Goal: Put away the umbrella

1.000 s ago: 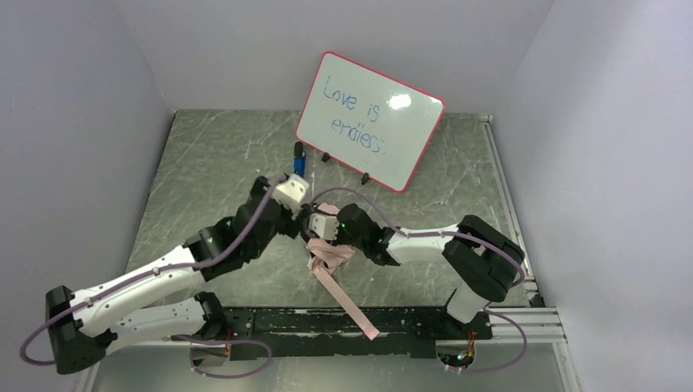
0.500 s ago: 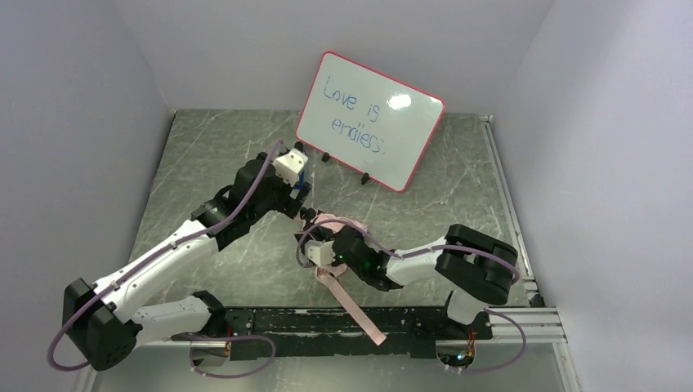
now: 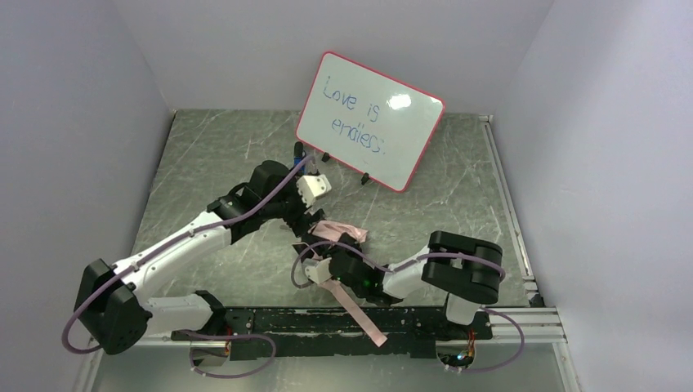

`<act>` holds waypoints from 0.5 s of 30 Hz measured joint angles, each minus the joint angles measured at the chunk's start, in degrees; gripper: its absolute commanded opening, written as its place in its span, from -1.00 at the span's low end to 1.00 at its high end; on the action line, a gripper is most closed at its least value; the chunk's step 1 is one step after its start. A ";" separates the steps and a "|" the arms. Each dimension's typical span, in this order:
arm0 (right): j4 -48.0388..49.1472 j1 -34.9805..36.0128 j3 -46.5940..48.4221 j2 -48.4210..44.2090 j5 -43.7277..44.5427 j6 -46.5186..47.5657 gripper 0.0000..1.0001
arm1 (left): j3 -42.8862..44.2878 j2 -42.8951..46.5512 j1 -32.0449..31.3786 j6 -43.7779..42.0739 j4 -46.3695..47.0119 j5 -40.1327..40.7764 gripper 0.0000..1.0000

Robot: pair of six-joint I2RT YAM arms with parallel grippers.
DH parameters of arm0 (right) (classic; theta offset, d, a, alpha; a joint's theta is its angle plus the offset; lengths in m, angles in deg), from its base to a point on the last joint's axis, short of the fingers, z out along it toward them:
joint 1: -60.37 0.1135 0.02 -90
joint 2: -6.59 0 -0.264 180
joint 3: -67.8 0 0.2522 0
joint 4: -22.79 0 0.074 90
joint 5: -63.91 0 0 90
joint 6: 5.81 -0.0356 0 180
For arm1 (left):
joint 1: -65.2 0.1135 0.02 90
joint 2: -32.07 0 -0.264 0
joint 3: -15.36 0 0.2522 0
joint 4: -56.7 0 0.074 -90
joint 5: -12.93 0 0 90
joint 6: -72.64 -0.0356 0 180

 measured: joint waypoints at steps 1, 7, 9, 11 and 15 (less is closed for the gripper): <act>0.72 0.57 -0.42 0.20 0.48 0.35 -0.53 | 0.00 -0.81 0.00 -0.94 -0.39 -1.46 0.95; 4.02 3.19 -1.77 1.66 3.08 1.97 -0.53 | 1.01 -8.83 0.00 -7.41 -4.61 -8.31 0.96; 4.35 3.93 -1.86 1.97 3.78 2.19 -0.53 | 1.92 -12.44 0.00 -9.22 -5.95 -9.62 0.96; 4.39 4.68 -1.88 2.25 4.44 2.27 -0.54 | 2.67 -15.41 0.00 -10.80 -7.17 -10.86 0.96; 4.17 5.70 -1.86 2.62 5.22 2.21 -0.54 | 3.34 -18.43 0.00 -13.14 -8.46 -14.25 0.95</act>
